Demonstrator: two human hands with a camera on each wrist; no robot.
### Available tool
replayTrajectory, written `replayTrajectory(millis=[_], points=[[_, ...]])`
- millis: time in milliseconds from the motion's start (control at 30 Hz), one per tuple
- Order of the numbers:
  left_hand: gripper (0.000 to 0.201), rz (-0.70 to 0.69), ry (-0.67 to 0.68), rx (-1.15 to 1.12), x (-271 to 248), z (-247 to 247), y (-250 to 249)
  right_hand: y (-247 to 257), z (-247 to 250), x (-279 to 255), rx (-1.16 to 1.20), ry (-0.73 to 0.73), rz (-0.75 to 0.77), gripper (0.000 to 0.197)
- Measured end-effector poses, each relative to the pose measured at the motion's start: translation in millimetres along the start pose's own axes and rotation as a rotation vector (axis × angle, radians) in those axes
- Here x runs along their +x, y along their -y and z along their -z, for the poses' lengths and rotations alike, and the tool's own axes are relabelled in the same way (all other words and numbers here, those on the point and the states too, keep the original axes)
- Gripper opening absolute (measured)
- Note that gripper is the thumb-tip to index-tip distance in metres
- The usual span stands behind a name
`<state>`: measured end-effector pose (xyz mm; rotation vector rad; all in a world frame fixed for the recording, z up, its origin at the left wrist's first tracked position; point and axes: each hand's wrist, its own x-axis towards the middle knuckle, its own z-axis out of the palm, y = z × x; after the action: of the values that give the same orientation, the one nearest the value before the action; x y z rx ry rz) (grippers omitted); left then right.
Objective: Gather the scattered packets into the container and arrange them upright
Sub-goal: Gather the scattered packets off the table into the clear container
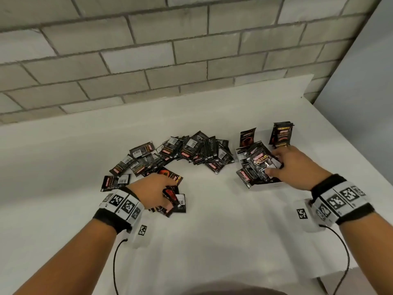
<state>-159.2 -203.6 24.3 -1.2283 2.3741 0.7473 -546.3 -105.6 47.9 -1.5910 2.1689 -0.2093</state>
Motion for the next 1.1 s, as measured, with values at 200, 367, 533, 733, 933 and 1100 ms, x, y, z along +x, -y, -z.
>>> replayTrajectory(millis=[200,367,533,733,933,1100], points=[[0.033,-0.161,-0.259,-0.361,0.3,48.8,-63.2,-9.2,6.6,-6.1,0.054,-0.062,0.020,0.064],[0.046,-0.271,-0.587,-0.346,45.6,72.9,-136.5,-10.8,17.0,-13.4,0.171,-0.118,0.050,0.051],[0.060,-0.257,-0.507,-0.351,95.9,61.5,-184.6,3.6,17.2,-23.0,0.364,-0.240,0.136,0.048],[0.078,-0.277,-0.384,-0.323,122.2,45.3,-198.1,9.6,-0.9,-11.5,0.363,-0.292,0.137,0.073],[0.046,-0.292,-0.386,-0.320,101.0,53.7,-177.5,5.4,-11.5,-0.3,-0.015,-0.140,0.076,0.048],[0.032,-0.078,-0.470,-0.309,67.6,66.4,-80.9,2.8,-0.7,1.7,-0.148,-0.138,0.013,0.034]])
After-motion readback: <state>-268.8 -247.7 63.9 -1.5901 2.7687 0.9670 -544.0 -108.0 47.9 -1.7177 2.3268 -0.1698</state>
